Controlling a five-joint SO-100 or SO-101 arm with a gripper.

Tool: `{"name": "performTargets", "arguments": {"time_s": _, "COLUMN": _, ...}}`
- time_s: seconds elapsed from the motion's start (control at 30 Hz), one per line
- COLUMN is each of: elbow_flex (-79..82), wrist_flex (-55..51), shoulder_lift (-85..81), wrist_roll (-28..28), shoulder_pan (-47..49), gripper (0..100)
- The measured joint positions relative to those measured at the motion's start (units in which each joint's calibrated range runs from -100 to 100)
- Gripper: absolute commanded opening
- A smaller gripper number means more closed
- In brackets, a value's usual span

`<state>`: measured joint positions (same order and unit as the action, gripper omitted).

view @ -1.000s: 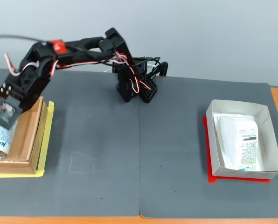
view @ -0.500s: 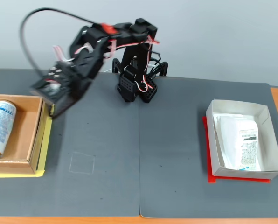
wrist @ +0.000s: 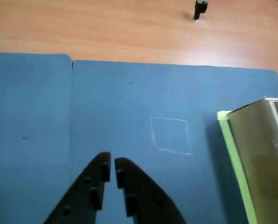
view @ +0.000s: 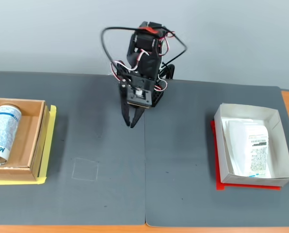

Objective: Pick the can and put it in the brown box

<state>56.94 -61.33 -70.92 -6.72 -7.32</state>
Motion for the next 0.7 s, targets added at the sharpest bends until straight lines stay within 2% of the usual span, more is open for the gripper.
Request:
{"name": "performTargets", "arguments": {"time_s": 0.1, "elbow_flex": 8.7, "wrist_flex": 0.0, "shoulder_lift": -8.7, "wrist_roll": 0.0, "shoulder_pan": 3.5, "gripper": 1}}
{"name": "performTargets", "arguments": {"time_s": 0.33, "elbow_flex": 25.8, "wrist_flex": 0.0, "shoulder_lift": -25.8, "wrist_roll": 0.2, "shoulder_pan": 5.1, "gripper": 1}}
{"name": "performTargets", "arguments": {"time_s": 0.7, "elbow_flex": 38.9, "wrist_flex": 0.0, "shoulder_lift": -27.9, "wrist_roll": 0.2, "shoulder_pan": 6.7, "gripper": 1}}
